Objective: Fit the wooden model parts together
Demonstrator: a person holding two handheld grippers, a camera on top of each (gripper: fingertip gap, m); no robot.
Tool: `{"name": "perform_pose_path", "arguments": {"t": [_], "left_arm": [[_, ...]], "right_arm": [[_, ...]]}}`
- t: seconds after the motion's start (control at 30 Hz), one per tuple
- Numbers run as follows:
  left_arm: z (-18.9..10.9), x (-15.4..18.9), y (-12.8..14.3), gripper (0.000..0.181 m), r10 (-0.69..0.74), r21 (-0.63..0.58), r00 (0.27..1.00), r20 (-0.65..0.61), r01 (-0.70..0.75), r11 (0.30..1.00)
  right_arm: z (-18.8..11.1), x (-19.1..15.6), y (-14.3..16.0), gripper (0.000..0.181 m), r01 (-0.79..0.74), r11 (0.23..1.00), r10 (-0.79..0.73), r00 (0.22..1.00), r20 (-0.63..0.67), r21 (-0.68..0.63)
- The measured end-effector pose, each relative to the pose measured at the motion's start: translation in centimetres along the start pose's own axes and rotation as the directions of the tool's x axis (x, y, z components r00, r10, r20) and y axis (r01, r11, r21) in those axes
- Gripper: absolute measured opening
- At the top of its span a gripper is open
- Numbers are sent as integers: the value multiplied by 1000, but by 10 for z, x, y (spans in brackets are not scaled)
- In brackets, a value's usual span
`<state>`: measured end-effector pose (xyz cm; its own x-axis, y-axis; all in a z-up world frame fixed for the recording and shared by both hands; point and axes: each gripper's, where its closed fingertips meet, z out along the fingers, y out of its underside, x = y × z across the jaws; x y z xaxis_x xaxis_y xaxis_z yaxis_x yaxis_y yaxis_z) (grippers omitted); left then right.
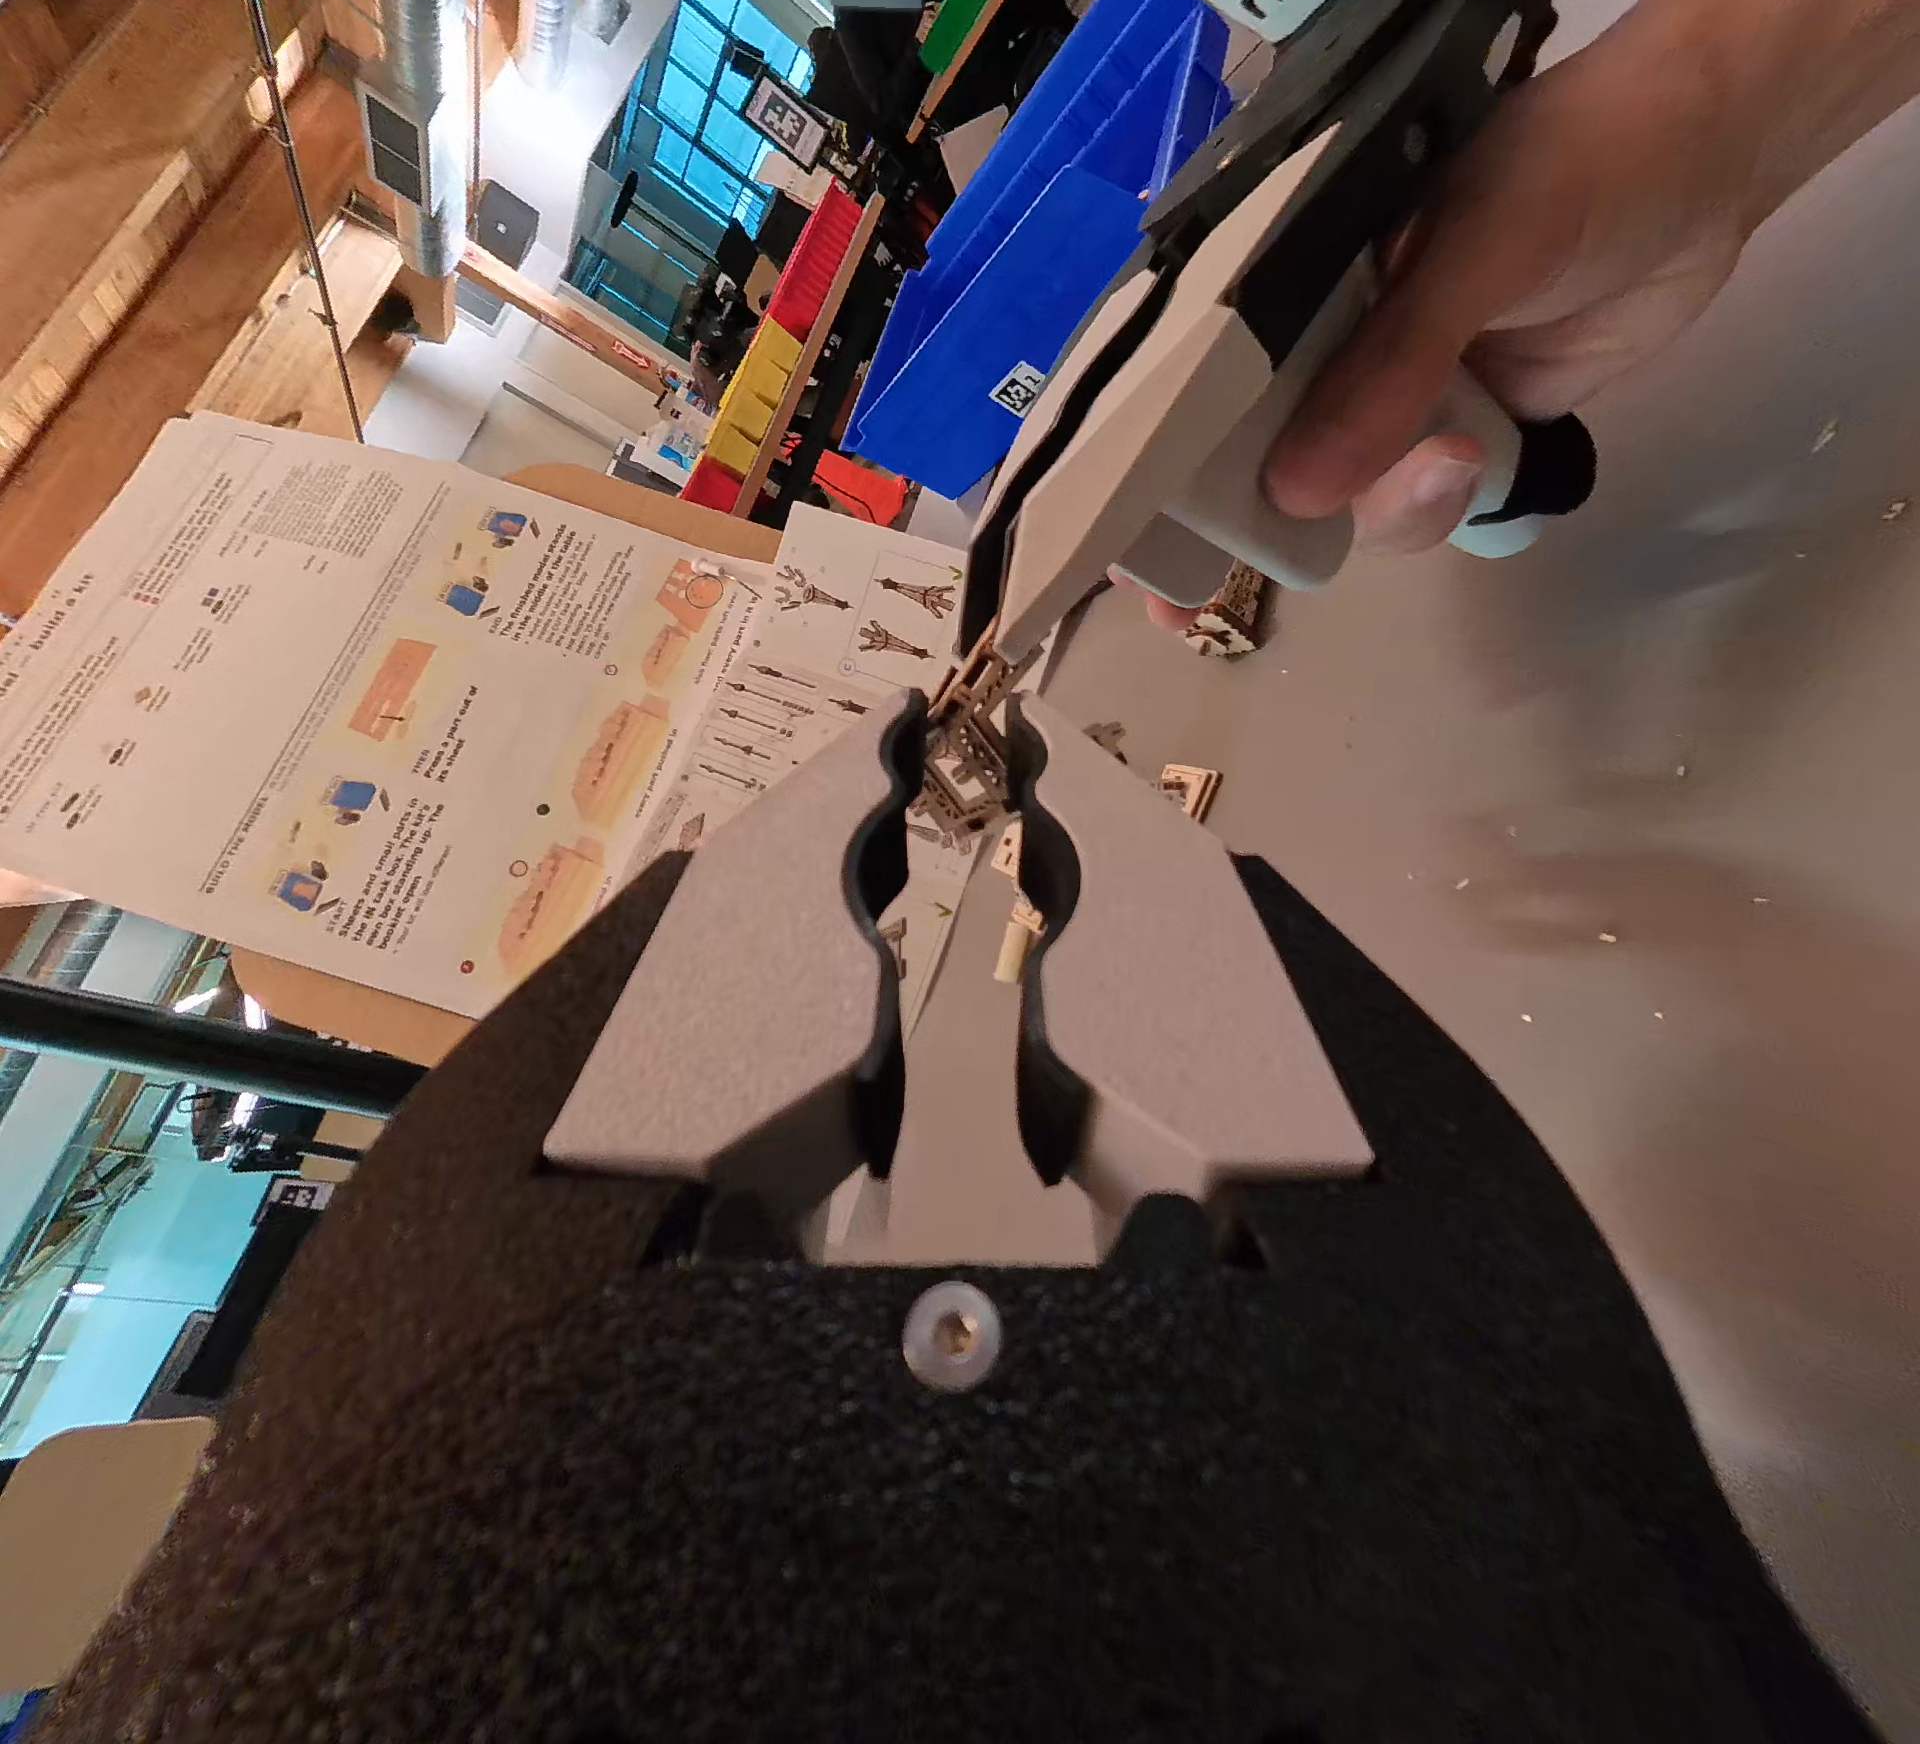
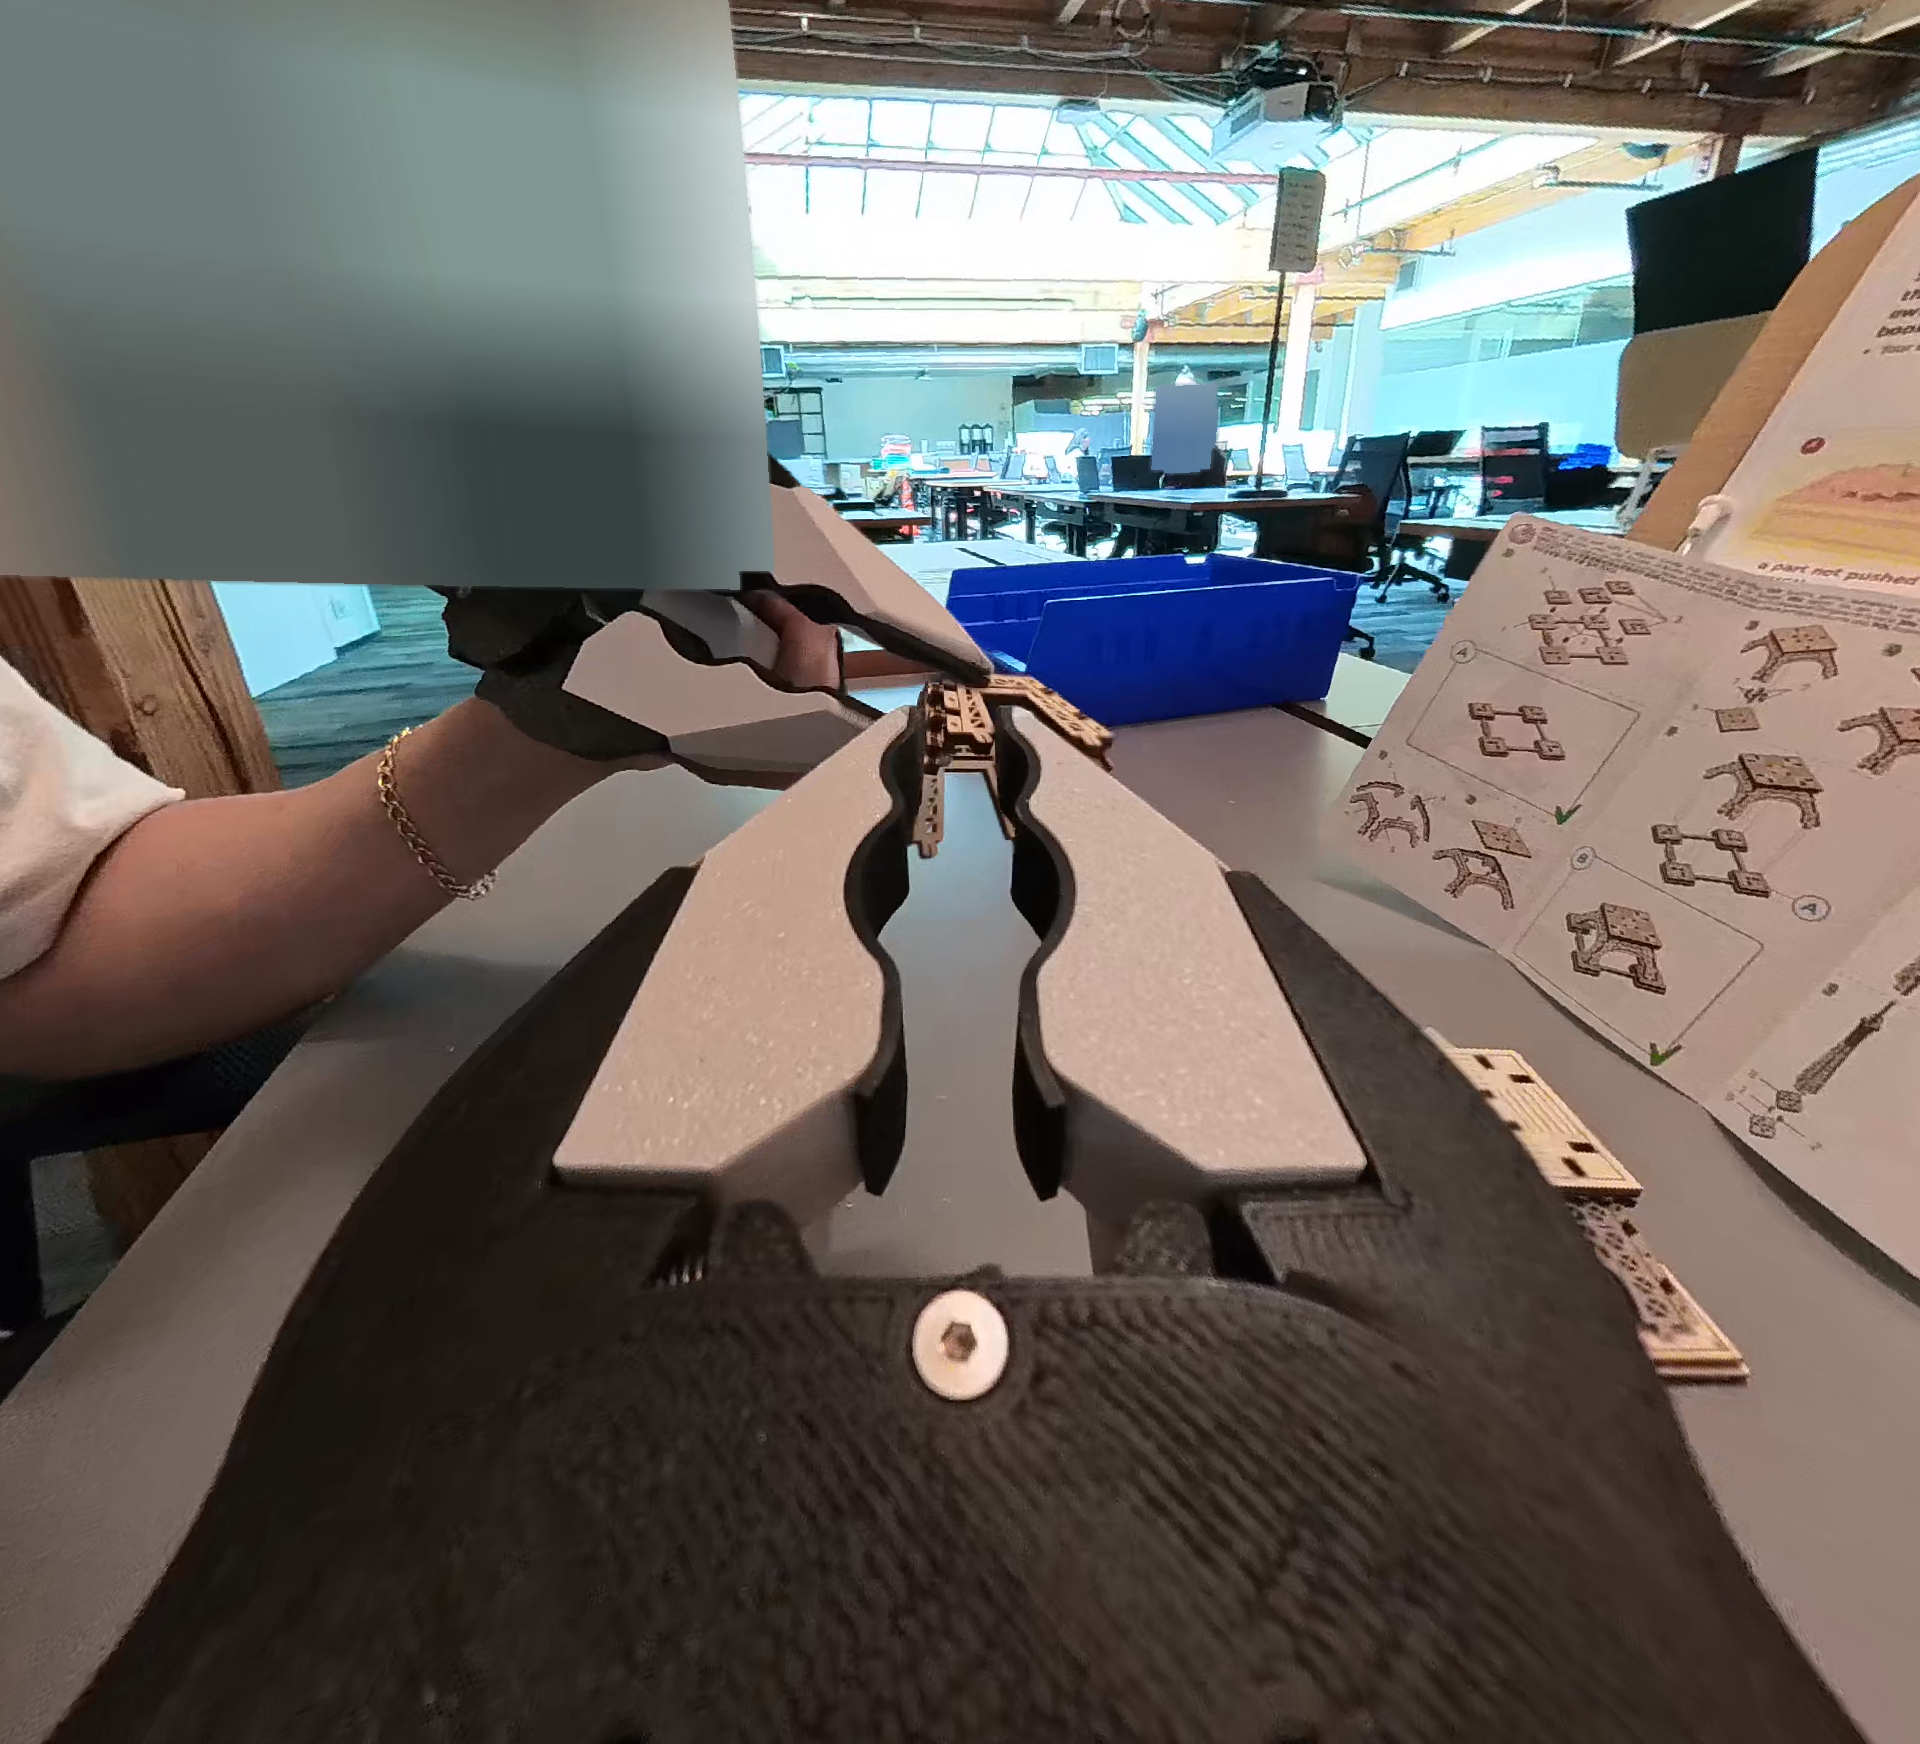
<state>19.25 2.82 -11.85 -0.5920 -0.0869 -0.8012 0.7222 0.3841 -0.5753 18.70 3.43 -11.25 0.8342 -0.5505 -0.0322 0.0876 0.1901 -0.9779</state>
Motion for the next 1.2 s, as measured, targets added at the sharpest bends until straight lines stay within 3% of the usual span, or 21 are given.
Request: {"name": "perform_pose_path", "arguments": {"t": [0.63,1.0,1.2], "left_arm": [[3,-2,1,12,20,-16,999,26,-19,1000],[3,-4,-6,13,85,12,994,72,-86,996],[2,-5,-11,13,157,31,981,110,-162,986]], "right_arm": [[0,1,-1,9,31,999,-31,1000,6,-33],[0,-2,0,23,190,982,-191,981,-41,-19],[-3,-1,-11,14,159,987,-156,986,-54,41]]}}
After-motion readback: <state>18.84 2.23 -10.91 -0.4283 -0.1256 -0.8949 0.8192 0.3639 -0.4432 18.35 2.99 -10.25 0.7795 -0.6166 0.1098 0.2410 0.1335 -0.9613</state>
